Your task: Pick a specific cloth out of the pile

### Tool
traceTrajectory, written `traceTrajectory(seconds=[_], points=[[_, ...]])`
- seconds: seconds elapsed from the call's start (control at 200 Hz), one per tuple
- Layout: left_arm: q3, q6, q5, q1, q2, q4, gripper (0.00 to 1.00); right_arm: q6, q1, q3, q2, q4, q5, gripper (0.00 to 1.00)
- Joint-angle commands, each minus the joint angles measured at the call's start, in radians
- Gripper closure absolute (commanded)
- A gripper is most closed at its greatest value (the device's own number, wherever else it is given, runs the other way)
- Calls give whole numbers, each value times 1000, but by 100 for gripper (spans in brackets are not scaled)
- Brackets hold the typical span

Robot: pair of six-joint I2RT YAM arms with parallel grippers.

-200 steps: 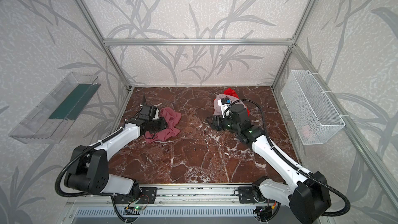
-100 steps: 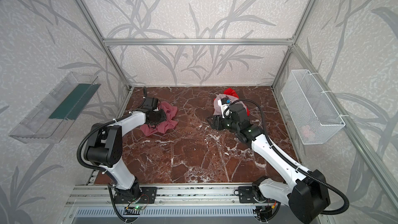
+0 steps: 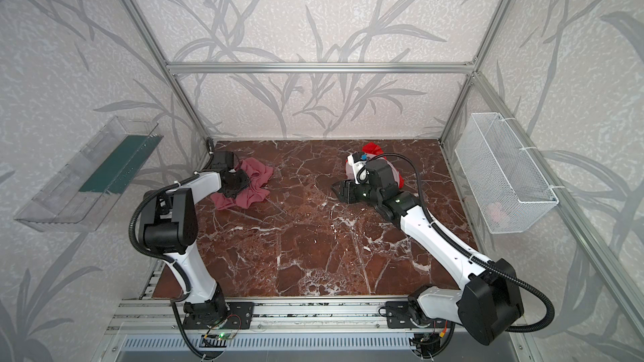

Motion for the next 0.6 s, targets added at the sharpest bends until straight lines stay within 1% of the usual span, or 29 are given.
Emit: traceTrajectory(seconds=[0.0, 0.055, 0.14, 0.25, 0.385, 0.435, 0.455, 0.47, 0.495, 0.545, 0.595], points=[[-11, 38, 34, 4, -56, 0, 74, -20, -5, 35, 9, -21, 9, 37], [-34, 44, 33, -7, -105, 12, 74, -26, -5, 39, 7, -26, 10, 37], [-67, 67, -22, -45, -188, 2, 73, -34, -8, 38, -9, -29, 15, 37], [-119, 91, -55, -98, -299, 3, 71, -43, -26, 26, -54, -38, 32, 37], [-195, 142, -109, -171, -438, 34, 64, -73, -90, -6, -128, -65, 43, 37], [-233, 162, -120, -190, -488, 67, 46, -81, -134, -22, -153, -71, 43, 37], [-248, 170, -123, -196, -505, 83, 34, -88, -150, -33, -163, -70, 40, 37], [-261, 178, -126, -199, -519, 98, 30, -91, -170, -40, -170, -70, 39, 37], [-285, 186, -133, -202, -539, 120, 27, -93, -197, -50, -181, -69, 43, 37], [-333, 192, -160, -203, -577, 172, 25, -108, -251, -73, -203, -61, 53, 36], [-372, 206, -187, -204, -606, 210, 23, -119, -302, -102, -222, -45, 73, 34]])
